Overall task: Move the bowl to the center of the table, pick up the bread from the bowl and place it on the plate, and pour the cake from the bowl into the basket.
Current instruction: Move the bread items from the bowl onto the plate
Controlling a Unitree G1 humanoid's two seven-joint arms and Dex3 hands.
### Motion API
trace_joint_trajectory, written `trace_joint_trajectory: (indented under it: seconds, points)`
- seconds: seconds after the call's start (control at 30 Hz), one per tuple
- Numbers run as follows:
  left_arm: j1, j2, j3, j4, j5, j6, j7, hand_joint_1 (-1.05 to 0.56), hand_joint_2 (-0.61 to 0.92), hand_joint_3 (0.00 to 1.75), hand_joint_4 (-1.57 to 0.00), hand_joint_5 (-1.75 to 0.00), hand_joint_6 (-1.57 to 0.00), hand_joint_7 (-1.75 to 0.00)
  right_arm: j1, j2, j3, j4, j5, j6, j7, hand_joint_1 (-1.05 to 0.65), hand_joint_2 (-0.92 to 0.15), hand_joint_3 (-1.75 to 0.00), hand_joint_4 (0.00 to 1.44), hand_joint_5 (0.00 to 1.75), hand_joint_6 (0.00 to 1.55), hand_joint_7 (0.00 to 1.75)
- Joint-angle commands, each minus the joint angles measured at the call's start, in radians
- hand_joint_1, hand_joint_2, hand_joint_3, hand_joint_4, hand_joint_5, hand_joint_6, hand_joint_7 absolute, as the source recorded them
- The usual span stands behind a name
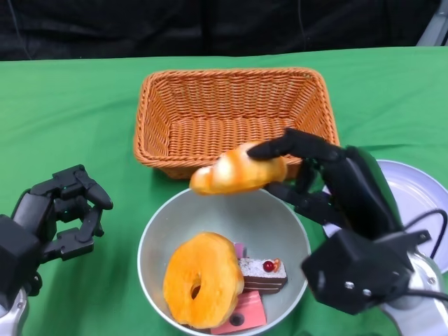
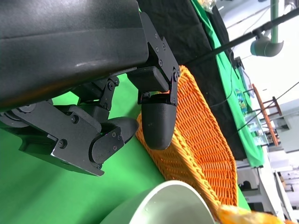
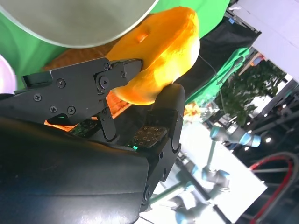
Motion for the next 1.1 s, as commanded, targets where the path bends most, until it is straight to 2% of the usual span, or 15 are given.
trace_joint_trajectory:
  seconds: [0.03, 0.2, 0.5, 0.7, 0.97, 1.1]
  points:
    - [-0.01, 0.02, 0.007, 0.005, 0.0, 0.002, 0.002, -0.02, 0.65, 0.99, -0.71, -1.74, -0.71, -1.42, 0.039, -0.014, -0.039, -0.036, 0.024, -0.006, -0.003, -0.13, -0.92, -0.16, 0.69, 1.75, 0.74, 0.87]
    - [-0.012, 0.02, 0.005, 0.009, 0.003, -0.004, 0.006, -0.02, 0.65, 0.99, -0.71, -1.75, -0.71, -1.43, 0.088, -0.004, -0.077, -0.092, 0.068, 0.047, 0.027, -0.14, -0.92, -0.17, 0.66, 1.75, 0.75, 0.86]
    - [-0.021, 0.021, 0.007, 0.017, 0.002, -0.001, 0.004, -0.03, 0.64, 1.0, -0.72, -1.74, -0.72, -1.42, 0.132, 0.0, -0.104, -0.12, 0.094, 0.06, 0.033, -0.12, -0.92, -0.18, 0.65, 1.75, 0.74, 0.88]
    - [-0.022, 0.021, 0.006, 0.018, 0.008, 0.002, 0.012, -0.02, 0.64, 1.0, -0.73, -1.73, -0.72, -1.42, 0.148, -0.003, -0.156, -0.103, 0.103, 0.019, -0.007, -0.12, -0.92, -0.15, 0.67, 1.75, 0.75, 0.92]
    - [-0.031, 0.019, 0.012, 0.031, -0.007, 0.006, -0.002, -0.02, 0.63, 1.02, -0.73, -1.74, -0.72, -1.43, 0.185, -0.038, -0.23, -0.046, 0.074, -0.055, -0.076, -0.09, -0.92, -0.13, 0.63, 1.75, 0.73, 0.97]
    - [-0.035, 0.024, 0.008, 0.039, 0.002, 0.006, 0.007, -0.03, 0.62, 1.02, -0.72, -1.74, -0.72, -1.42, 0.194, -0.055, -0.258, -0.005, 0.052, -0.087, -0.119, -0.08, -0.92, -0.12, 0.66, 1.75, 0.73, 0.99]
